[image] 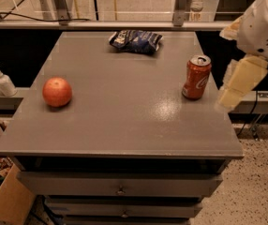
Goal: Pick blue chip bag
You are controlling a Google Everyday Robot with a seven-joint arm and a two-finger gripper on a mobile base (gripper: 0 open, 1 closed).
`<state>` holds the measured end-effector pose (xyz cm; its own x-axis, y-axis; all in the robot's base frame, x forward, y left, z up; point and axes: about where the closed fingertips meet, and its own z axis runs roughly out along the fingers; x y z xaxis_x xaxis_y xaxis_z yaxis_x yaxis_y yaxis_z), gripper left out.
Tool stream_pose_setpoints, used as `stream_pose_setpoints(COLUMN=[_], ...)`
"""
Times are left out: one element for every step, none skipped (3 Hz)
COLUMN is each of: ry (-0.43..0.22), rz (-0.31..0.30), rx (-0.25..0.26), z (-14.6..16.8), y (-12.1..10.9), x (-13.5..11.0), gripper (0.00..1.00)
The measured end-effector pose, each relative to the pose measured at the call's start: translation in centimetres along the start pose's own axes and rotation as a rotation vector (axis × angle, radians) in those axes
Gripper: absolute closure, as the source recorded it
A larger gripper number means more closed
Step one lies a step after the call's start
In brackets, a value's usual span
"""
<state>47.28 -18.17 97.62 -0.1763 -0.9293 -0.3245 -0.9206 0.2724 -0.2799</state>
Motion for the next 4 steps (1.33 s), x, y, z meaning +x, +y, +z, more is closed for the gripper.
stream_pose_setpoints(ry=[-0.085,-0.175,-0.243,-0.291], rz=[-0.005,0.024,0.066,0.095], rx=[0.037,0.048,0.050,0.063], z=[2.1,4.6,7.5,10.6], y=[-2.7,-5.9,-8.8,-11.6], x=[-3.8,-7.4,-10.7,-13.5], gripper=[0.00,0.00,0.00,0.00])
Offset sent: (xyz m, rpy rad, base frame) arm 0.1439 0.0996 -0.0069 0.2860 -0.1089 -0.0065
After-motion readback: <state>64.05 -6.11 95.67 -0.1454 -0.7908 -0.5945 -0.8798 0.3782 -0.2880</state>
